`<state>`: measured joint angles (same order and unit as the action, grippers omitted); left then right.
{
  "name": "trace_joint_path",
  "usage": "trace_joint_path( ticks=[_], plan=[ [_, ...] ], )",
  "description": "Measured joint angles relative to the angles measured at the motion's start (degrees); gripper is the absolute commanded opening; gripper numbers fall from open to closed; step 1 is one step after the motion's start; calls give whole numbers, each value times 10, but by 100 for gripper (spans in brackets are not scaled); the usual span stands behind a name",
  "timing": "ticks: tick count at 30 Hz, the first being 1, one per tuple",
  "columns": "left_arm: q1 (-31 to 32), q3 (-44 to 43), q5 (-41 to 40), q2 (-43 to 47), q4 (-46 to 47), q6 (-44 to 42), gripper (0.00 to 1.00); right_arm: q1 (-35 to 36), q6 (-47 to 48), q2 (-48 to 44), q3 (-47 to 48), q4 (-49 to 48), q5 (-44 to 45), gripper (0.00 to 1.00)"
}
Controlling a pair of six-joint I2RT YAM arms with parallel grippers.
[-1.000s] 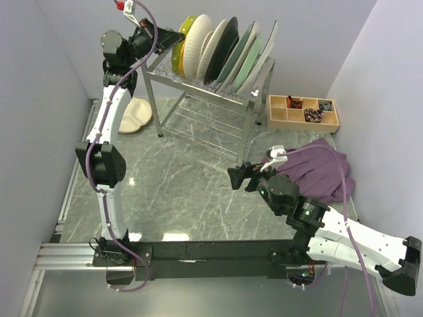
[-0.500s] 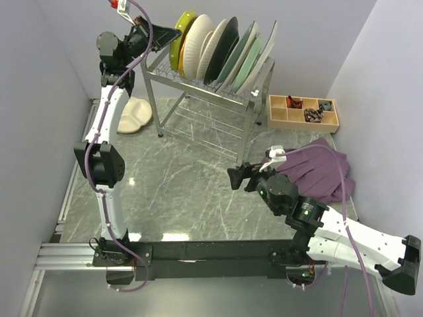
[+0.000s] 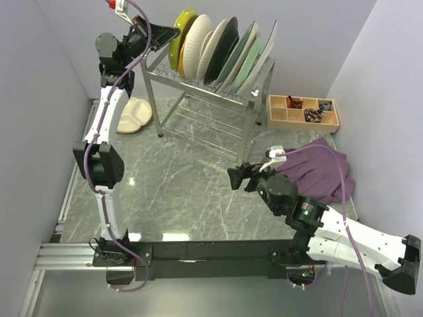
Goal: Unload the plates from the dish rack
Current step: Unload the plate from the dish rack.
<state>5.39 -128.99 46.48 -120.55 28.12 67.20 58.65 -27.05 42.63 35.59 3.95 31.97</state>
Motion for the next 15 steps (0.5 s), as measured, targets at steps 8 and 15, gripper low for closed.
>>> trace_joint_path(
  ticks=[8, 15],
  plan=[
    [-3, 0, -27, 15, 13, 3, 1, 1, 2, 0, 0, 0, 2, 95],
    [-12, 13, -56, 42, 35, 10, 1, 3, 3, 9, 1, 0, 2, 95]
  ],
)
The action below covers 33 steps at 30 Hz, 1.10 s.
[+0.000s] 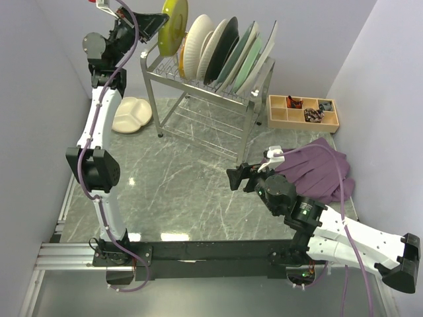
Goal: Unload the plates from the dish rack
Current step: Unload the plate from the dish rack.
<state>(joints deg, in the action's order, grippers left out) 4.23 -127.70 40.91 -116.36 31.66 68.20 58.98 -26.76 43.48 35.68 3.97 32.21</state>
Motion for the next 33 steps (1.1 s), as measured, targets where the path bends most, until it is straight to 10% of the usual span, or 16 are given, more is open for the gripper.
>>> trace_joint_path(
  ticks=[13, 33],
  plan=[
    [0, 29, -17, 39, 2, -9, 1, 2, 3, 0, 0, 0, 3, 95],
    [22, 220, -155, 417, -331, -387, 1, 5, 9, 14, 0, 0, 9, 95]
  ],
)
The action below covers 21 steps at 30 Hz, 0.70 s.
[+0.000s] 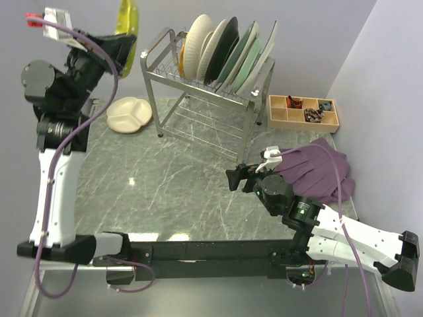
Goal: Unload the plates from the dish rack
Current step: Unload the plate from the dish rack, then place the plate at the center of the board.
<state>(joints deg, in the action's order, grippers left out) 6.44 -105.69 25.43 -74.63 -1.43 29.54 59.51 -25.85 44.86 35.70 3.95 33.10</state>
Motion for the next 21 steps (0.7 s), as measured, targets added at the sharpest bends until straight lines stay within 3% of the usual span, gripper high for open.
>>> trace_joint_path(
  ticks=[2, 10, 21],
  plan=[
    [5, 21, -47, 31, -48, -35, 1, 0, 0, 0, 0, 0, 0, 95],
    [8, 253, -256, 185, -199, -81, 1, 0, 0, -1, 0, 0, 0, 95],
    [13, 544, -434, 234, -246, -51, 1, 0, 0, -23, 0, -3, 1, 96]
  ],
)
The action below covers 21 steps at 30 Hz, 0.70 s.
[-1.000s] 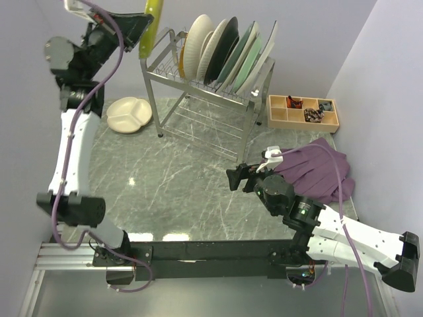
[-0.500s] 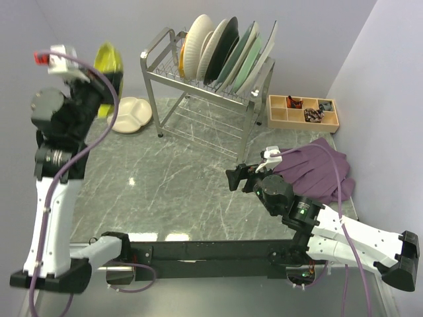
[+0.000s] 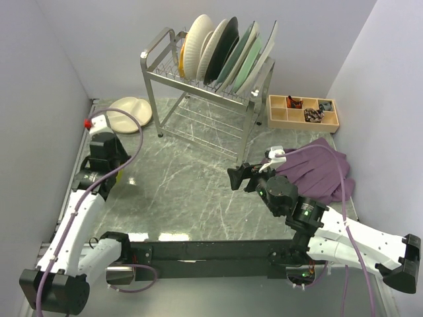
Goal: Unload the plates from the dish rack
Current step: Place the plate at the center of the board.
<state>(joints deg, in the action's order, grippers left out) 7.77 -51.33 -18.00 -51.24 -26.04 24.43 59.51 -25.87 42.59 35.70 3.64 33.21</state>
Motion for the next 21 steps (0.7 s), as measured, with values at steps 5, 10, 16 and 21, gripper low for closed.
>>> trace_joint_path(
  ticks=[5, 10, 16, 21],
  plan=[
    [0, 45, -30, -27, 19, 9, 1, 0, 0, -3, 0, 0, 0, 95],
    [1, 39, -66, -123, 94, 7, 1, 0, 0, -6, 0, 0, 0, 95],
    [1, 28, -84, -240, 143, 1, 1, 0, 0, -2, 0, -2, 0, 96],
    [2, 26, -104, -274, 178, -15, 1, 0, 0, 1, 0, -2, 0, 95]
  ],
)
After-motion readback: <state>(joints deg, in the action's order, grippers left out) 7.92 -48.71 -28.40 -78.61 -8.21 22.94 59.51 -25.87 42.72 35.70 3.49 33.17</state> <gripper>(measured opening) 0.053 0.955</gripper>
